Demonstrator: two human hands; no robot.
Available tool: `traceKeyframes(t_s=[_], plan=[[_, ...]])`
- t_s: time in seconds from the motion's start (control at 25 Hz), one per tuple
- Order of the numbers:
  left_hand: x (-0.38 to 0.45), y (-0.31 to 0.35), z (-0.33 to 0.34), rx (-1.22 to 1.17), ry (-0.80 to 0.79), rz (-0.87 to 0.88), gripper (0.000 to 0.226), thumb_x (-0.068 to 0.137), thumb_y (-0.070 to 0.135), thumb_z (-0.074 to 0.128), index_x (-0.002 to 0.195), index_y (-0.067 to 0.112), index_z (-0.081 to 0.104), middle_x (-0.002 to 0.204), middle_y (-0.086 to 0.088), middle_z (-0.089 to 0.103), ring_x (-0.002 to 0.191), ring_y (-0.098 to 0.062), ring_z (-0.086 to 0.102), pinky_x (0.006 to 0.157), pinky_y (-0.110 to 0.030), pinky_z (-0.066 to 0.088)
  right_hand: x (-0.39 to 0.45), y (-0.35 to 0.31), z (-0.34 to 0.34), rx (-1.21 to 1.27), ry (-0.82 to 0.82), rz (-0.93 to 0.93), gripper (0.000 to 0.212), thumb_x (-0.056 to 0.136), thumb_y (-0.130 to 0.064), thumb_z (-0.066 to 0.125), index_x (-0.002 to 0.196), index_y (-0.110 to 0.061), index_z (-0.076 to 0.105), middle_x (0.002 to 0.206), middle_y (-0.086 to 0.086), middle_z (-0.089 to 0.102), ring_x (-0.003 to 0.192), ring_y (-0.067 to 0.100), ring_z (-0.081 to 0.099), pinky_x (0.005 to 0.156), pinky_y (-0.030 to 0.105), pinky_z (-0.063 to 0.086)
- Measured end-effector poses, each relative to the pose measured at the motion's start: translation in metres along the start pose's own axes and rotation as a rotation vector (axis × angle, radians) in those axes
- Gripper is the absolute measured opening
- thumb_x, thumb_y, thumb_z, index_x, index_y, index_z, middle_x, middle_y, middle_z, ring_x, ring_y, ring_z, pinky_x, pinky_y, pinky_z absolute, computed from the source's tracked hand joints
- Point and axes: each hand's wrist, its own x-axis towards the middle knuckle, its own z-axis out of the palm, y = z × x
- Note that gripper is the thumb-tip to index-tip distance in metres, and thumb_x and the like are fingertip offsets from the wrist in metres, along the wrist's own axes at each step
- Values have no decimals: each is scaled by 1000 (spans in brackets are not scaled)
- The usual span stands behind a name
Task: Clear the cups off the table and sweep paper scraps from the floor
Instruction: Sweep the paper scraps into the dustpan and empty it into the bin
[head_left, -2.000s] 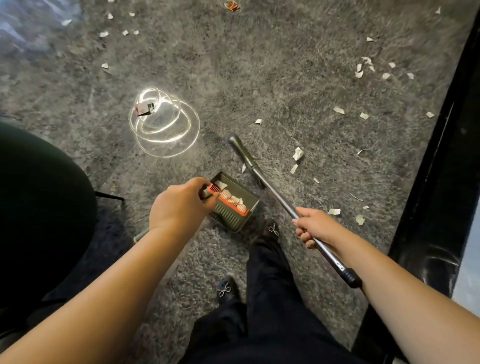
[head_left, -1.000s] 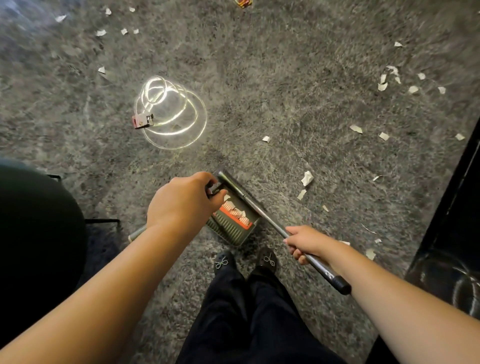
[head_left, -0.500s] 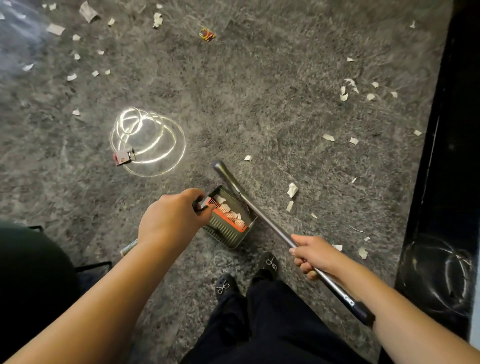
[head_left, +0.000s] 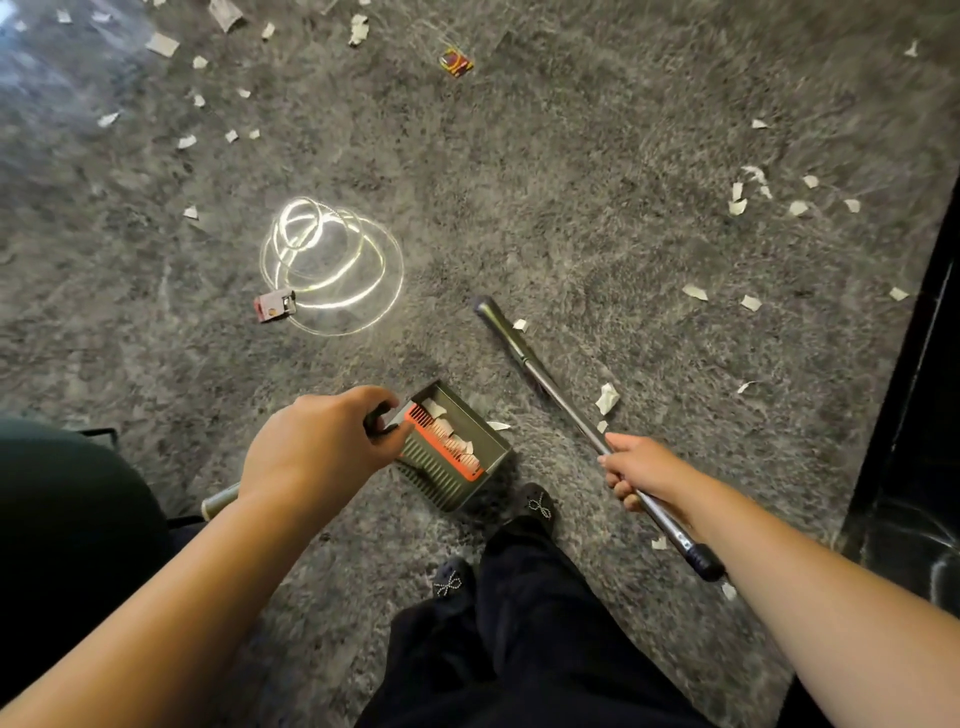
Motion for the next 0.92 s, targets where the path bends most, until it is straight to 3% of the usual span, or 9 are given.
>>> traceKeyframes(t_s=[0.08,0.2,0.44,0.52,0.64,0.8,0.92], plan=[[0,0,5,18,-30,-7,31,79,56,67,103,37,69,71,7,67,64,-21,61,53,-26,45,10,3,4,-30,-36,34,46,99,-7,43,143,-15,33,64,5,44,41,8,37,36,18,33],[-5,-1,13,27,-44,4,30,79,54,68,104,37,69,73,8,70,66,-21,64,54,-28,50,20,4,11,-38,-61,152,14,101,-13,43,109,-3,48,61,6,45,41,9,39,36,19,37],[-21,-15,12,7,37,53,27,74,48,74,97,35,70,66,13,68,58,-16,64,49,-27,51,31,8,20,-97,-23,225,18,98,-6,43,82,-4,50,59,9,49,48,15,47,37,18,41],[-25,-18,12,-9,36,31,25,75,47,74,97,36,69,66,14,67,57,-15,63,50,-28,51,33,15,26,-149,-4,208,15,95,-1,40,95,-2,55,62,8,46,48,14,43,36,17,37],[-29,-20,18,-19,17,23,25,77,46,73,99,33,70,68,12,69,61,-18,64,53,-30,53,35,28,37,-294,-17,79,52,92,1,40,142,-12,38,74,8,50,49,14,43,36,19,37],[-37,-23,24,-15,22,32,26,77,48,72,98,34,70,67,12,68,60,-18,64,51,-28,52,27,46,38,-308,-26,-22,62,92,-13,58,147,-28,34,72,4,54,45,12,45,41,20,41],[-41,-29,21,-9,42,32,27,74,50,71,97,36,69,66,12,67,57,-18,63,50,-28,51,26,55,36,-288,1,-15,64,95,-12,54,150,-26,25,73,5,55,42,11,45,39,20,40]])
